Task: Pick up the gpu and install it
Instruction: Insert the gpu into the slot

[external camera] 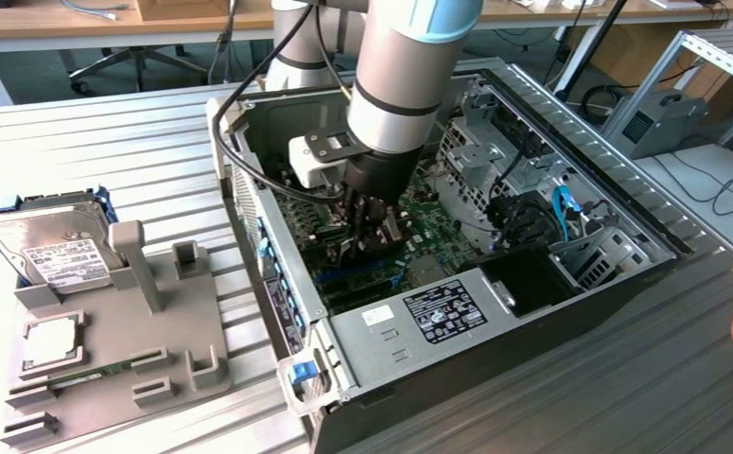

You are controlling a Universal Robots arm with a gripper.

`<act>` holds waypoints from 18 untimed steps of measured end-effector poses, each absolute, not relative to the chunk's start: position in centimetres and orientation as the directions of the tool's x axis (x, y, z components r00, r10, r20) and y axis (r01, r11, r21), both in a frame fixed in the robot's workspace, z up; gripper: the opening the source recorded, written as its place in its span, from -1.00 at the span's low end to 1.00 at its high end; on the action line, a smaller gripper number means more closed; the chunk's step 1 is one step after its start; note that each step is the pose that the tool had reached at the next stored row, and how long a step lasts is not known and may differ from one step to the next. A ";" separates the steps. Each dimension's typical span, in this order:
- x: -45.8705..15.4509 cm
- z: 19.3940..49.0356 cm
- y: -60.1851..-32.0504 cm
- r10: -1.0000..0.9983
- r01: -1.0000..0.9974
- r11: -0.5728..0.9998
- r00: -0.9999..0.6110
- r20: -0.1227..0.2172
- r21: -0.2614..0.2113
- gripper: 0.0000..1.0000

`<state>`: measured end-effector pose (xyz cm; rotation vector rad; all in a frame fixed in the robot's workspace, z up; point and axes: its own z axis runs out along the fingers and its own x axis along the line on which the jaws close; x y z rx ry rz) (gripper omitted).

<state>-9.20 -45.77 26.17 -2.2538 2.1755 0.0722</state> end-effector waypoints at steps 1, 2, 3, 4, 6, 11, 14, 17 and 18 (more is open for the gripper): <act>-9.2 26.2 -45.8 -0.999 -0.999 -0.036 0.035 -0.039 0.026 -0.48; -9.2 26.1 -45.8 -0.999 -0.999 -0.036 0.035 -0.039 0.026 -0.48; -9.2 26.1 -45.8 -0.999 -0.999 -0.036 0.035 -0.038 0.026 -0.48; -9.2 26.1 -45.8 -0.999 -0.999 -0.036 0.035 -0.038 0.026 -0.48; -9.2 26.1 -45.8 -0.999 -0.999 -0.036 0.035 -0.029 0.026 -0.48; -9.2 25.8 -45.9 -0.999 -0.999 -0.035 0.035 -0.015 0.027 -0.48; -9.2 25.6 -45.9 -0.999 -0.999 -0.035 0.035 -0.013 0.027 -0.48; -9.2 25.6 -45.9 -0.999 -0.999 -0.035 0.035 -0.012 0.027 -0.48; -9.2 25.6 -45.9 -0.999 -0.999 -0.035 0.035 -0.013 0.027 -0.48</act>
